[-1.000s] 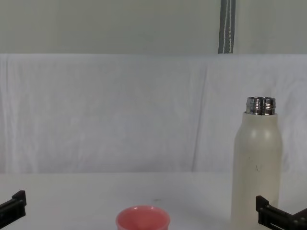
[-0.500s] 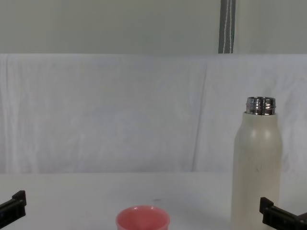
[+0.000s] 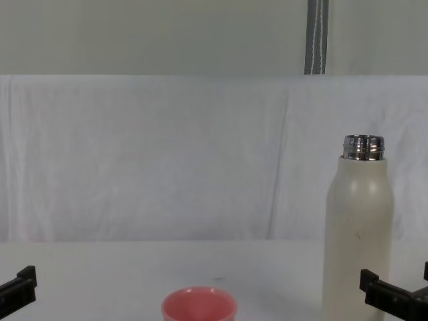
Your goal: Grasp the thermos with one hand and pour water into the cup lid.
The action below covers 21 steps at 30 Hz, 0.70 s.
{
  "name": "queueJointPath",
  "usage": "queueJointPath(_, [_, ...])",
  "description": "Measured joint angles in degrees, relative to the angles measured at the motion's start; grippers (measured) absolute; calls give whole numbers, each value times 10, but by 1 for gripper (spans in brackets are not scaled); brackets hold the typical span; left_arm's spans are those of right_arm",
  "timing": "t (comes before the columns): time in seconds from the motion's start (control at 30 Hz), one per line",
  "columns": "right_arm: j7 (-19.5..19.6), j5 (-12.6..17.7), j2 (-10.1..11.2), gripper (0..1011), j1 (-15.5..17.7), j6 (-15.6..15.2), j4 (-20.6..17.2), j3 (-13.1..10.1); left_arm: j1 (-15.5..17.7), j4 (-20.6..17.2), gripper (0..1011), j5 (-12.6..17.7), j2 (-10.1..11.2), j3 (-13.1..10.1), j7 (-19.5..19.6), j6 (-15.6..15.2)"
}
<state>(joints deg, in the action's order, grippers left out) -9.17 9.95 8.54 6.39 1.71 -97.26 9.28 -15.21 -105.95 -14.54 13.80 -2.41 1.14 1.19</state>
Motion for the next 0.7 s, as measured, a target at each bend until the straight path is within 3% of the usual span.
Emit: queueJointPath(0.7, [-23, 24, 4, 1003, -53, -9, 45, 3, 0, 0, 1001, 0, 0, 0, 0, 0])
